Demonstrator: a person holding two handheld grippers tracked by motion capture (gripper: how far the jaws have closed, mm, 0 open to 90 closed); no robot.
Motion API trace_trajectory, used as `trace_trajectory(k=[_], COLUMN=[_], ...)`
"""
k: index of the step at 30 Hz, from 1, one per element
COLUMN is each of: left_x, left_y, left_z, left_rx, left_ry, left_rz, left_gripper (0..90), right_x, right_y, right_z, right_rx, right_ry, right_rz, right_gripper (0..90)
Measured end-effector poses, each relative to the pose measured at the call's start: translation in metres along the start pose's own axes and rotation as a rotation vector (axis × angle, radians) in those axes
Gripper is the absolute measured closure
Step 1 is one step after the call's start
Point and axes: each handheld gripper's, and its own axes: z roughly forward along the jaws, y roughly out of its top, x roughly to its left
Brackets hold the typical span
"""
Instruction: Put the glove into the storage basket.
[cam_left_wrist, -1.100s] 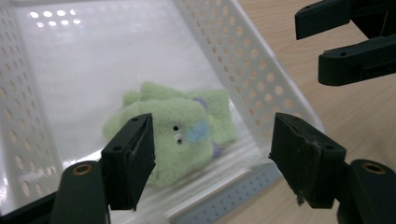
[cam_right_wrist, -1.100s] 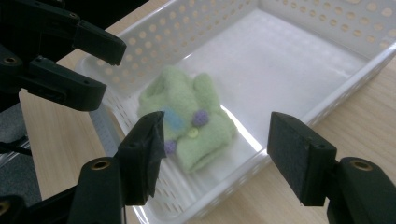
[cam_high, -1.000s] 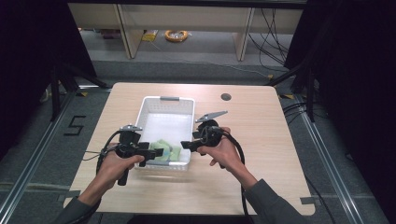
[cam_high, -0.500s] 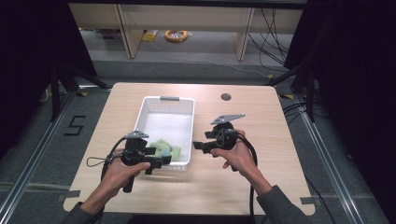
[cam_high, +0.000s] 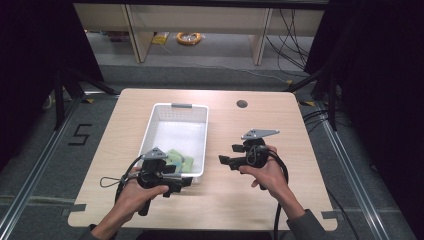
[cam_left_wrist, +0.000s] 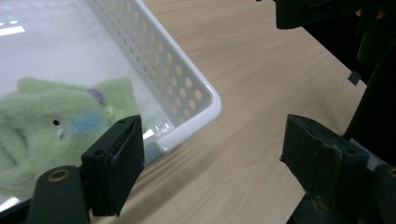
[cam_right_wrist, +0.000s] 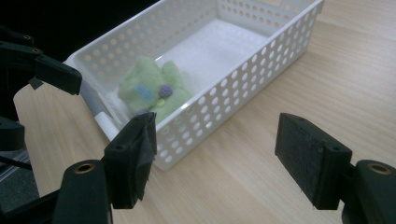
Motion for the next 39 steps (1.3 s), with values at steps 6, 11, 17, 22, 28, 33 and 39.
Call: trace_trajectory(k=[6, 11, 17, 22, 28, 33, 39], left_x=[-0.009, -0.012, -0.017, -0.019, -0.017, -0.017, -0.020], left_y=[-0.007, -0.016, -0.026, -0.033, -0.042, -0.049, -0.060], left_z=[0.003, 0.005, 0.008, 0.007, 0.005, 0.005, 0.011], left_rx=[-0.006, 0.004, 0.008, 0.001, -0.032, -0.033, -0.006], left_ry=[-0.019, -0.026, -0.031, -0.044, -0.052, -0.046, -0.036], left_rz=[0.012, 0.029, 0.042, 0.053, 0.040, 0.041, 0.086], left_gripper=[20.4, 20.4, 20.4, 20.4, 20.1, 19.6, 17.8], right_x=[-0.002, -0.002, -0.007, -0.012, -0.012, -0.006, 0.000], right_y=[-0.011, -0.022, -0.037, -0.050, -0.061, -0.070, -0.078], right_z=[-0.008, -0.016, -0.020, -0.029, -0.037, -0.040, -0.039], right_rx=[0.000, 0.009, 0.013, 0.006, -0.011, -0.025, -0.043], right_ry=[-0.020, -0.047, -0.049, -0.062, -0.076, -0.049, -0.022], right_rz=[-0.023, 0.003, 0.005, 0.009, 0.018, 0.034, 0.031], right_gripper=[30.0, 29.7, 29.6, 29.6, 29.4, 26.1, 16.1])
